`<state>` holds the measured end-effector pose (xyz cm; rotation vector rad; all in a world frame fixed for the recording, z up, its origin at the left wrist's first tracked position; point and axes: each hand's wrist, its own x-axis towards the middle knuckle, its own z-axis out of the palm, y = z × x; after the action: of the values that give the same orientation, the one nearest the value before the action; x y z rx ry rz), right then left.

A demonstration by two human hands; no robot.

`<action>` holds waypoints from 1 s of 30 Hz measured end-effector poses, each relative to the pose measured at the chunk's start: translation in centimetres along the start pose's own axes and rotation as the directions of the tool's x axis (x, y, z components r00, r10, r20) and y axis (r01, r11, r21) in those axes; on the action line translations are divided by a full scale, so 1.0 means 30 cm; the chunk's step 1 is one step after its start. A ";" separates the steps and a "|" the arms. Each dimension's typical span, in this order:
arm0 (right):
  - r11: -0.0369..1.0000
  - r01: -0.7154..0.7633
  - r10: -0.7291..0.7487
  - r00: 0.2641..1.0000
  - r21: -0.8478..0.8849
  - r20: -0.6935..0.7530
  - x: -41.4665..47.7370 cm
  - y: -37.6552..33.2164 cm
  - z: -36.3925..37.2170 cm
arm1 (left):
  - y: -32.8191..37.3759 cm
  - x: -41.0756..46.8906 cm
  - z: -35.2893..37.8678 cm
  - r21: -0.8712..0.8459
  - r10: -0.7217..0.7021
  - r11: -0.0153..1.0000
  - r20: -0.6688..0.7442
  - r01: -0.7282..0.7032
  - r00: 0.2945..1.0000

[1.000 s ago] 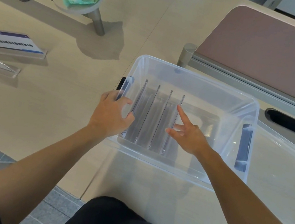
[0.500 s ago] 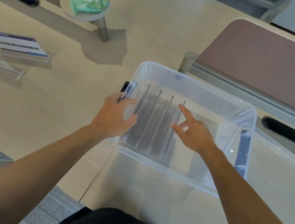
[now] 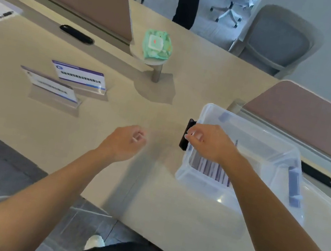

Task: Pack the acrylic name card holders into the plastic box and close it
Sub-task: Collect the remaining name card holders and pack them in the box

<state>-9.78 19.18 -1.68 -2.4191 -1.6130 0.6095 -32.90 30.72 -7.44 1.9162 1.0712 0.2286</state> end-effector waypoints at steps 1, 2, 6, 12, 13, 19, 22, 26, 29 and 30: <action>1.000 0.014 -0.014 1.000 -0.015 0.001 0.010 -0.055 0.005 | -0.032 -0.013 -0.042 -0.001 -0.005 1.000 -0.014 0.005 1.000; 0.999 0.032 -0.032 0.999 -0.023 -0.004 0.021 -0.110 0.010 | -0.063 -0.023 -0.083 -0.002 -0.006 1.000 -0.031 0.006 1.000; 0.997 0.064 -0.063 0.998 -0.053 0.019 0.092 -0.281 0.038 | -0.164 -0.036 -0.222 0.011 -0.030 0.999 -0.095 0.031 0.995; 0.977 0.177 -0.165 0.981 -0.120 0.105 0.287 -0.426 0.079 | -0.236 0.019 -0.374 0.017 -0.109 0.993 -0.198 0.114 0.974; 0.972 0.199 -0.187 0.976 -0.122 0.109 0.329 -0.441 0.094 | -0.248 0.032 -0.392 0.018 -0.130 0.990 -0.220 0.137 0.967; 0.969 0.242 -0.233 0.963 -0.050 0.138 0.497 -0.551 0.214 | -0.361 0.073 -0.513 -0.033 -0.245 0.967 -0.375 0.251 0.894; 0.973 0.229 -0.229 0.958 0.016 0.175 0.546 -0.617 0.284 | -0.454 0.098 -0.577 -0.109 -0.336 0.940 -0.442 0.322 0.831; 0.977 0.213 -0.213 0.958 0.018 0.190 0.630 -0.726 0.398 | -0.600 0.169 -0.639 -0.267 -0.436 0.900 -0.513 0.345 0.739; 0.975 0.218 -0.208 0.956 -0.030 0.206 0.712 -0.821 0.475 | -0.713 0.258 -0.670 -0.460 -0.538 0.830 -0.509 0.317 0.672; 0.978 0.207 -0.196 0.960 -0.036 0.198 0.741 -0.850 0.496 | -0.750 0.289 -0.677 -0.512 -0.556 0.807 -0.495 0.294 0.668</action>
<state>-30.24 48.43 -11.25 -2.2524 -1.9491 0.7925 -51.72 54.75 -15.37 1.1642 1.7472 0.7906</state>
